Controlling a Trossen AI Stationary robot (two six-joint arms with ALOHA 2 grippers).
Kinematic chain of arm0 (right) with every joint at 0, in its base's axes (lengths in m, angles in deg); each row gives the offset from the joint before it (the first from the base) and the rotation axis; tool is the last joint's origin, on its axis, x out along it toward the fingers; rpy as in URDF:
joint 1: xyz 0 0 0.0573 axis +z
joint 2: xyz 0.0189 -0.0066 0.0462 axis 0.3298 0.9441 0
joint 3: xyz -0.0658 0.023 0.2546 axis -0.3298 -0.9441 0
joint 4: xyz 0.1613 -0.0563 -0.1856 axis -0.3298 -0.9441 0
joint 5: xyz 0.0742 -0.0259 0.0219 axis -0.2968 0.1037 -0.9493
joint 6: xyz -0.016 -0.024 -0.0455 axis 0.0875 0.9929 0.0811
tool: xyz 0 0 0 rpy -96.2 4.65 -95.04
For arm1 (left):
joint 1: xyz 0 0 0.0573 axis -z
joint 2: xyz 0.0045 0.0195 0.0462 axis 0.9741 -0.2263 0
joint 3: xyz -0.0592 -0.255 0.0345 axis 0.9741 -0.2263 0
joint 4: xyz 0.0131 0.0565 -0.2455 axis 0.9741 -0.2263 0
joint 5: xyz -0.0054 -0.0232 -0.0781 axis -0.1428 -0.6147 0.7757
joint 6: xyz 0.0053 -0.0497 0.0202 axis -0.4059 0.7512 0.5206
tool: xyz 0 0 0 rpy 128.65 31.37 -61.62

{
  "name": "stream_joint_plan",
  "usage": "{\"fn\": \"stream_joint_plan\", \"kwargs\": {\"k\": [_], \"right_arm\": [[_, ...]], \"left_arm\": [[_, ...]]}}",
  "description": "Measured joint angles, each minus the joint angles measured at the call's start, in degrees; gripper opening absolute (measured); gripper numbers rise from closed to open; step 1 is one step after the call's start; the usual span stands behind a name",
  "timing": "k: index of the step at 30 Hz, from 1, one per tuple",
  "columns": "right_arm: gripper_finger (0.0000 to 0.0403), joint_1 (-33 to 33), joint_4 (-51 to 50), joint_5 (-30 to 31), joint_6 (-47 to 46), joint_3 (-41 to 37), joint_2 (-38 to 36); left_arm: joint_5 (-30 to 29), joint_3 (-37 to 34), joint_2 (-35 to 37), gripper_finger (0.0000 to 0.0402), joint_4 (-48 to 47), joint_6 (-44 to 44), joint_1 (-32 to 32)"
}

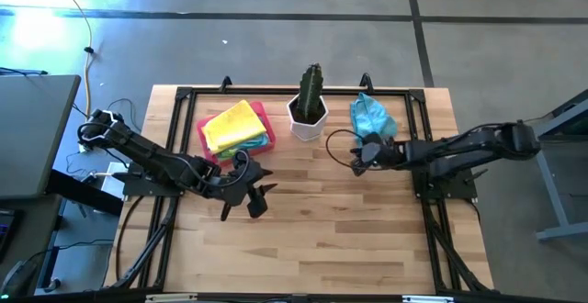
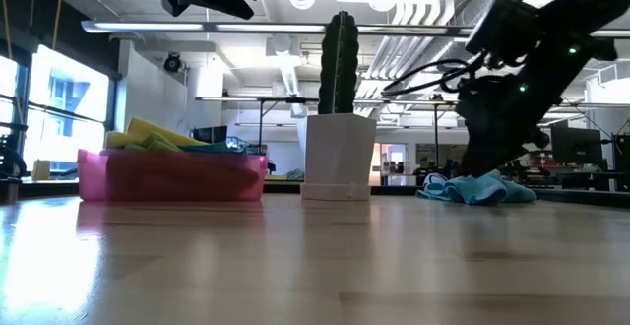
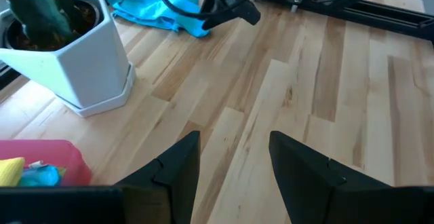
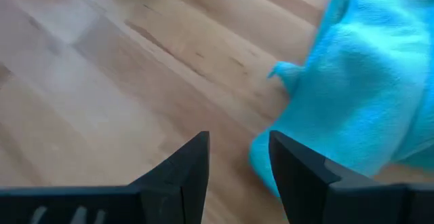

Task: Fold microfiber towels
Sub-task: Fold the blue microfiber cloth

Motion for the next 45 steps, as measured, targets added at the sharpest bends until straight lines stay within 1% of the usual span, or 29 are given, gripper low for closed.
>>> {"fn": "stream_joint_plan", "kwargs": {"k": [1,5,8,15,17,19,21,26,27,28,30,34,36,41,45], "right_arm": [[0.0144,-0.7,-1.5,0.0,1.1,1.0,0.8],[0.0144,-3.3,-9.4,-0.2,0.9,5.8,4.6],[0.0144,-4.9,-14.8,-2.1,0.4,8.3,8.5],[0.0144,-8.0,-16.1,-8.5,0.9,11.5,16.7],[0.0141,-8.2,-16.2,-9.3,1.2,11.9,18.4],[0.0130,-8.0,-16.5,-9.7,2.3,12.3,19.4],[0.0109,-7.3,-16.3,-9.8,2.6,12.3,19.7],[0.0022,-4.9,-15.5,-10.3,3.8,12.2,19.9],[0.0012,-4.4,-15.3,-10.6,4.5,12.2,19.9],[0.0008,-3.8,-15.5,-11.2,5.1,12.4,19.9],[0.0013,-2.4,-16.6,-13.3,5.4,13.9,20.0],[0.0004,0.8,-19.7,-21.1,8.0,18.8,20.2],[0.0003,2.4,-19.6,-23.2,10.0,21.9,20.1],[0.0002,6.7,-20.4,-25.0,12.6,29.2,20.1],[0.0001,10.7,-22.4,-25.6,13.5,35.7,20.0]], "left_arm": [[0.0,0.0,0.0,0.0165,-0.2,0.0,-0.1],[0.0,0.0,0.0,0.0165,-0.3,0.0,-0.5],[0.0,0.0,0.0,0.0165,-0.3,-0.2,-0.4],[0.0,0.0,0.0,0.0165,-0.4,-1.3,-0.4],[0.0,0.0,0.0,0.0165,-0.4,-1.4,-0.4],[0.2,0.0,0.0,0.0165,-0.4,-1.5,-0.4],[0.4,0.0,0.0,0.0165,-0.4,-1.5,-0.4],[0.5,0.0,0.0,0.0165,-0.7,-1.5,-0.4],[0.5,0.0,0.0,0.0165,-0.7,-1.5,-0.4],[0.5,0.0,0.0,0.0165,-0.7,-1.5,-0.4],[0.6,0.0,0.0,0.0165,-0.7,-1.5,-0.4],[0.7,0.0,0.0,0.0165,-0.7,-2.8,-0.4],[1.2,0.0,0.0,0.0165,-0.6,-4.3,-0.4],[3.9,0.0,0.0,0.0165,-0.4,-8.1,-0.3],[6.3,0.0,0.0,0.0165,0.0,-13.0,-0.3]]}}
